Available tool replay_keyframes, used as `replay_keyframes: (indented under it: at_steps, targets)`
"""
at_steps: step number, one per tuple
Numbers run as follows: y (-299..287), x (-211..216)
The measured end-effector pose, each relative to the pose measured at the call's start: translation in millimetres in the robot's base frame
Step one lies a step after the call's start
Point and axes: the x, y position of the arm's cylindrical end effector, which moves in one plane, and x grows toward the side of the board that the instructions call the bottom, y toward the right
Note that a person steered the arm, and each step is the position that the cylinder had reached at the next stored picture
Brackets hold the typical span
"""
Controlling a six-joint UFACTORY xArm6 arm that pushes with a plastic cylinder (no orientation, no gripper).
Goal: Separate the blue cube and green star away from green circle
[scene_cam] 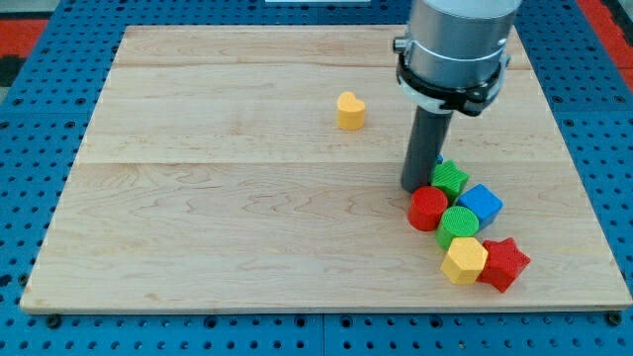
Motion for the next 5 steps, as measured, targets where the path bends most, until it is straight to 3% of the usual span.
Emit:
replay_keyframes:
  at_steps: [2, 4, 5]
  targets:
    - [25.2, -41.8]
    - [-17.6, -82.2]
    - [-8.5, -76.3]
